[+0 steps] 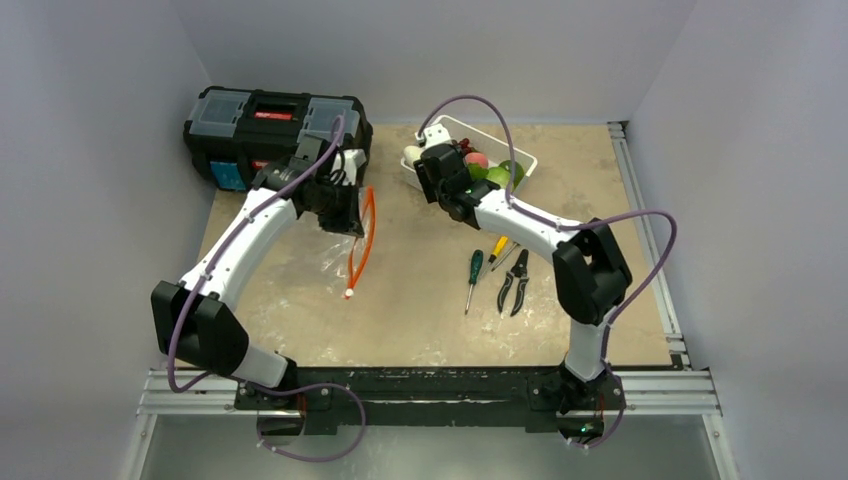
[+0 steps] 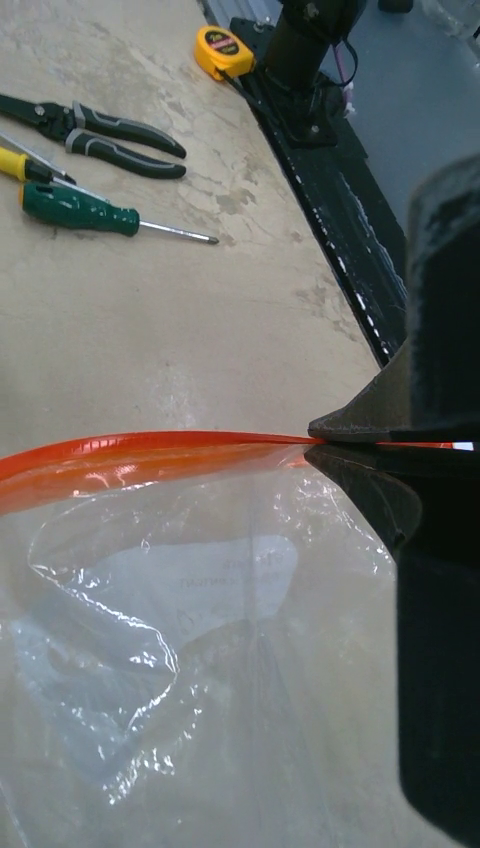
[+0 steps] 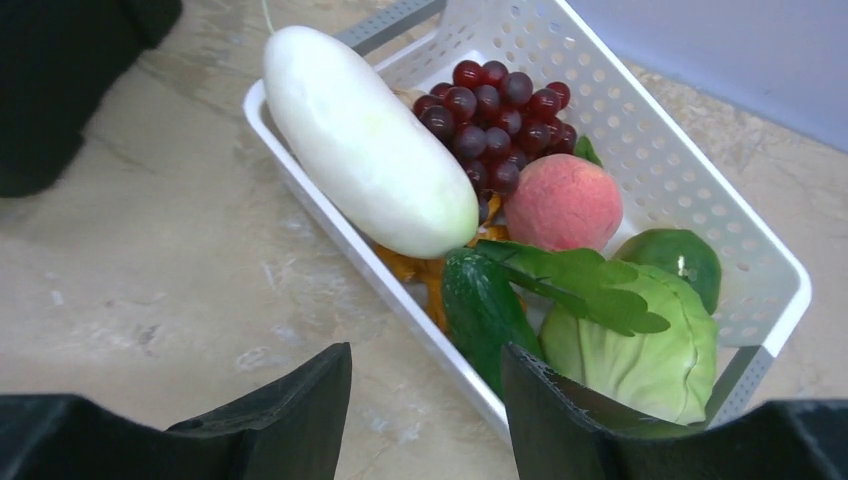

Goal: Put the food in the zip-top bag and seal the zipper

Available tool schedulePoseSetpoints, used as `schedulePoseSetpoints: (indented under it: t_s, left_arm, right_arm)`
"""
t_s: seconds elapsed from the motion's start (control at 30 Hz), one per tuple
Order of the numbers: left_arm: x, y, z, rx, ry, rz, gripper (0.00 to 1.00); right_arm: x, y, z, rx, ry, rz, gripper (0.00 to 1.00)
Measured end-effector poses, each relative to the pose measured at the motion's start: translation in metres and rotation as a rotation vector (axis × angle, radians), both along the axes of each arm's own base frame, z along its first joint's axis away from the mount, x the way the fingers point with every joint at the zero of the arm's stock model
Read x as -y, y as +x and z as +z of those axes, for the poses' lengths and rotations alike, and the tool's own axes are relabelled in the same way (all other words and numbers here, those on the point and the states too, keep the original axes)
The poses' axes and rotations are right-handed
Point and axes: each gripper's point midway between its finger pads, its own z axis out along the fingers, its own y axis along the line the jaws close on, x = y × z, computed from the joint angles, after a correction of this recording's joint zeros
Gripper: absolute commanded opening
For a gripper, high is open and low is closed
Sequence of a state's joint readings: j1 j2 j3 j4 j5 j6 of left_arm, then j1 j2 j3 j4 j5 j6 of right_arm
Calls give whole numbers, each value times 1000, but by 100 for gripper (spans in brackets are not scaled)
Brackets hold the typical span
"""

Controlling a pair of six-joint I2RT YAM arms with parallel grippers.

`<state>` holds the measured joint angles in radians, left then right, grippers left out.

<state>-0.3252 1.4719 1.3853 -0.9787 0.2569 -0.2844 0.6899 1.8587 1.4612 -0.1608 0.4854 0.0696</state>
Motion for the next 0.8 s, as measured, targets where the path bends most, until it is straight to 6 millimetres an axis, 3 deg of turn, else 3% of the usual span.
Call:
schedulePoseSetpoints:
  t_s: [0.47,0.8]
  left_arm:
    - [34,-7,8,-30,-198,-81,0]
    - [39,-7,10,-32,-224,-90,0]
  right_arm:
    - [19,31,-43,7,-265,-81,55]
    - [18,41,-45,42,-269,-103,42]
